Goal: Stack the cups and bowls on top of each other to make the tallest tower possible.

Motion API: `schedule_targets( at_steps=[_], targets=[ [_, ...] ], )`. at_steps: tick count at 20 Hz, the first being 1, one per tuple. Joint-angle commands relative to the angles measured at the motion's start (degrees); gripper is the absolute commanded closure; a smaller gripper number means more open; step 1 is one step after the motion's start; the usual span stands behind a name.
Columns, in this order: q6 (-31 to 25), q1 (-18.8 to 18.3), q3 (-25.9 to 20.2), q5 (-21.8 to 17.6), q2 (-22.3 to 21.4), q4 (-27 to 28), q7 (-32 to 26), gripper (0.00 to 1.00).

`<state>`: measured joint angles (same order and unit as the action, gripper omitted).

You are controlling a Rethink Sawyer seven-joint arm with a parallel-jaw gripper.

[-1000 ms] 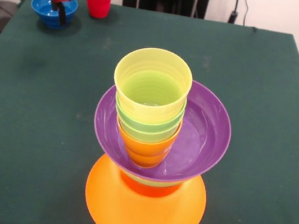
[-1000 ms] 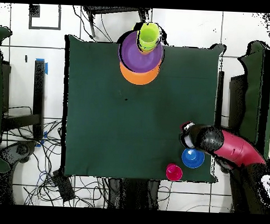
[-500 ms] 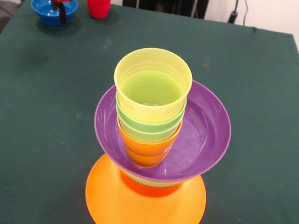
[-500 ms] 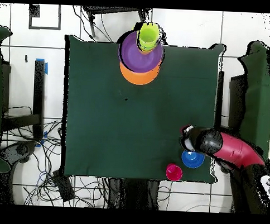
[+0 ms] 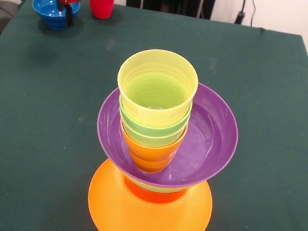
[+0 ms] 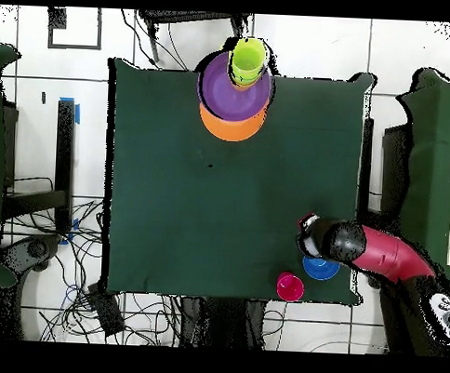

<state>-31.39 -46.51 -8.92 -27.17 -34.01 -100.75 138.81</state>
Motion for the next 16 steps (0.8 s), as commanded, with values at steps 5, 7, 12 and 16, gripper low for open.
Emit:
schedule_targets(
  at_steps=[5, 7, 12, 16],
  targets=[
    [5.9, 0.3, -2.3, -5.9, 5.7, -2.1, -5.2, 0.0],
    [6.0, 0.4, -2.1, -6.2, 6.3, -1.8, -4.9, 0.0],
    [4.9, 1.5, -0.3, -7.8, 7.9, 0.8, -4.8, 0.0],
    [4.1, 2.2, 0.6, -8.6, 8.7, 2.6, -4.6, 0.0]
  ],
)
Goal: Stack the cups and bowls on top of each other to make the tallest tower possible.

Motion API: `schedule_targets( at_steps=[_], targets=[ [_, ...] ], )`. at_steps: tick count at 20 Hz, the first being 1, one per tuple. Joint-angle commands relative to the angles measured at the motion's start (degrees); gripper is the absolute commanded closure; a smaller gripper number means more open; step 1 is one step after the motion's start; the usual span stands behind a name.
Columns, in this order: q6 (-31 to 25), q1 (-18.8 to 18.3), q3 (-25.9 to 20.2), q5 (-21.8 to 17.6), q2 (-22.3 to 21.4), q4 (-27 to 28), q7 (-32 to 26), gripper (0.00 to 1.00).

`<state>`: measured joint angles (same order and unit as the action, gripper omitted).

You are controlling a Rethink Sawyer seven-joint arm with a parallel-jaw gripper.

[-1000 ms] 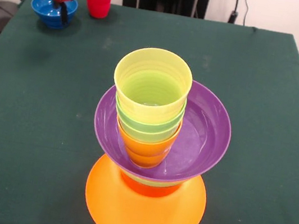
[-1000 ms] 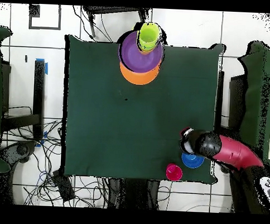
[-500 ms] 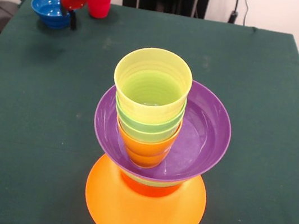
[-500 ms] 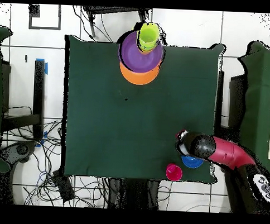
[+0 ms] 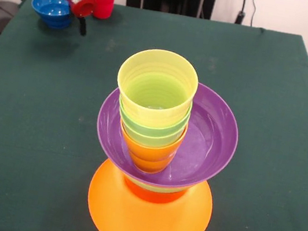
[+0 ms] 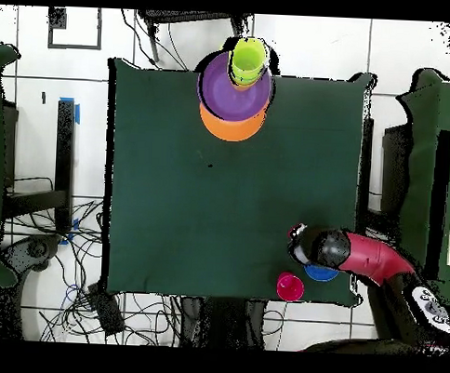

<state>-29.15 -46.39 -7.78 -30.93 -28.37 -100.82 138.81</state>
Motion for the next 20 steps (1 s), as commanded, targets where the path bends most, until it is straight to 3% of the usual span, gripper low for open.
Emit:
schedule_targets(
  at_steps=[1, 7, 12, 20],
  targets=[
    [1.9, 2.1, -0.6, -4.9, 3.1, 2.8, -4.5, 0.0],
    [0.7, 1.0, -2.4, -3.7, 1.2, 1.9, -6.2, 0.0],
    [-1.9, 0.0, -4.3, -1.7, -3.7, -0.6, -8.1, 0.0],
    [-3.7, -1.1, -7.0, 0.4, -7.3, -2.6, -8.9, 0.0]
  ],
)
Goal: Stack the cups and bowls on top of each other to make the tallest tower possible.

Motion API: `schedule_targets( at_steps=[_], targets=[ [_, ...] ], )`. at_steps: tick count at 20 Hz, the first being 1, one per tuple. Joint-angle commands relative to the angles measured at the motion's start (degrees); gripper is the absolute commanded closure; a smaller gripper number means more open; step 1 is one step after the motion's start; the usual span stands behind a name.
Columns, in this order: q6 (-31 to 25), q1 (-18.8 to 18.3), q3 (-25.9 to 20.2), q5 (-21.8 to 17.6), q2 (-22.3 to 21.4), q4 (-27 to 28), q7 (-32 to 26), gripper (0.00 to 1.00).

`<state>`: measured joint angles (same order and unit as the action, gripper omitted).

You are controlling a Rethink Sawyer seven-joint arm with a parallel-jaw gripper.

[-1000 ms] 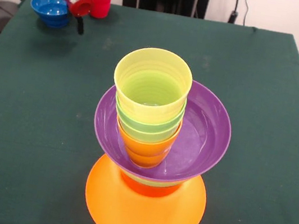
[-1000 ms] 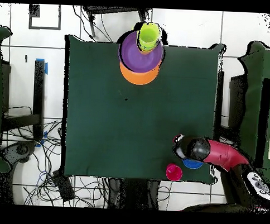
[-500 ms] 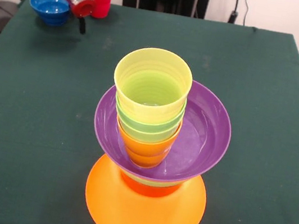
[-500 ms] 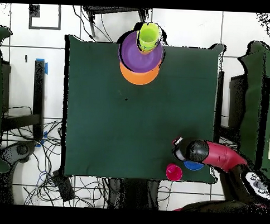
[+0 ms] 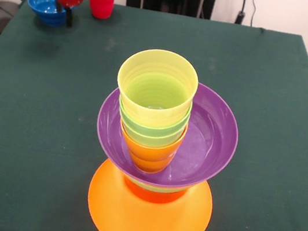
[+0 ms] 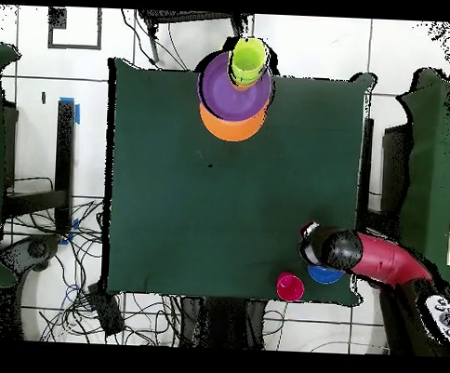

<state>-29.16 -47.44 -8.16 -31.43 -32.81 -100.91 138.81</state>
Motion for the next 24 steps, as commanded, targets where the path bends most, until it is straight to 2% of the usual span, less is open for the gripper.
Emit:
schedule_targets(
  at_steps=[1, 5, 15, 24],
  targets=[
    [-3.9, -0.2, -6.7, 1.0, -3.3, -2.7, -9.0, 0.0],
    [-4.5, -0.8, -7.2, 1.0, -3.9, -3.2, -9.3, 0.0],
    [-1.6, -3.3, -6.6, -1.3, 0.1, -3.8, -8.3, 0.0],
    [1.1, -4.9, -5.4, -3.0, 1.7, -5.4, -6.9, 0.0]
  ],
)
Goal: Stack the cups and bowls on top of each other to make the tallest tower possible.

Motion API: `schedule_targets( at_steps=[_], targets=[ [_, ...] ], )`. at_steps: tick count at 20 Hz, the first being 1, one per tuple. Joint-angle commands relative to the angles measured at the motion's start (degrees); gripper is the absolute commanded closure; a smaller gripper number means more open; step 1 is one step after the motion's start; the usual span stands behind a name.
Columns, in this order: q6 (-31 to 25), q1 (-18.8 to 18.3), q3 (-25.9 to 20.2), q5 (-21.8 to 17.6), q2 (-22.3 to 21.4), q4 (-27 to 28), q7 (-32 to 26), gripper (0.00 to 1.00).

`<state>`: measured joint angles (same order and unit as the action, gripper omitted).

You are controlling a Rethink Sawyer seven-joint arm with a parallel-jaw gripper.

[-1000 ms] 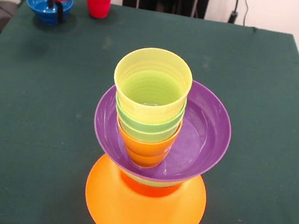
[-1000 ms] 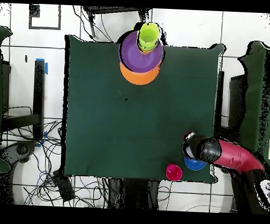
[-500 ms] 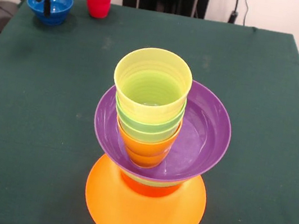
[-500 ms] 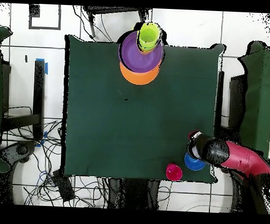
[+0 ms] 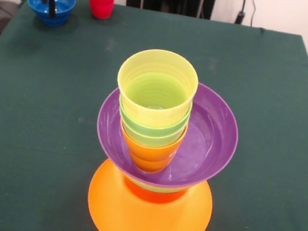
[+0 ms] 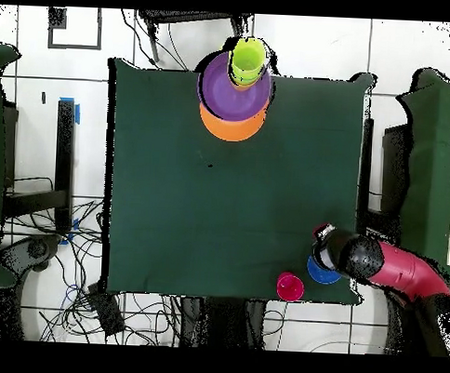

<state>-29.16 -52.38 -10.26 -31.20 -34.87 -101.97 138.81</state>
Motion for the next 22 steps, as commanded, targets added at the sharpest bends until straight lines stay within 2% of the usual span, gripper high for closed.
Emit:
schedule_targets(
  at_steps=[1, 9, 16, 21, 22],
  targets=[
    [1.2, 0.0, -3.2, -3.3, 3.9, -4.3, -6.9, 0.0],
    [0.8, -0.1, -2.5, -4.3, 5.3, -2.6, -7.2, 0.0],
    [4.1, -0.7, -2.9, -5.9, 10.3, 0.4, -6.7, 0.0],
    [4.4, -0.8, -3.4, -7.0, 11.7, 1.7, -7.5, 0.0],
    [4.7, -0.7, -3.6, -8.1, 11.5, 2.0, -7.9, 1.0]
  ],
)
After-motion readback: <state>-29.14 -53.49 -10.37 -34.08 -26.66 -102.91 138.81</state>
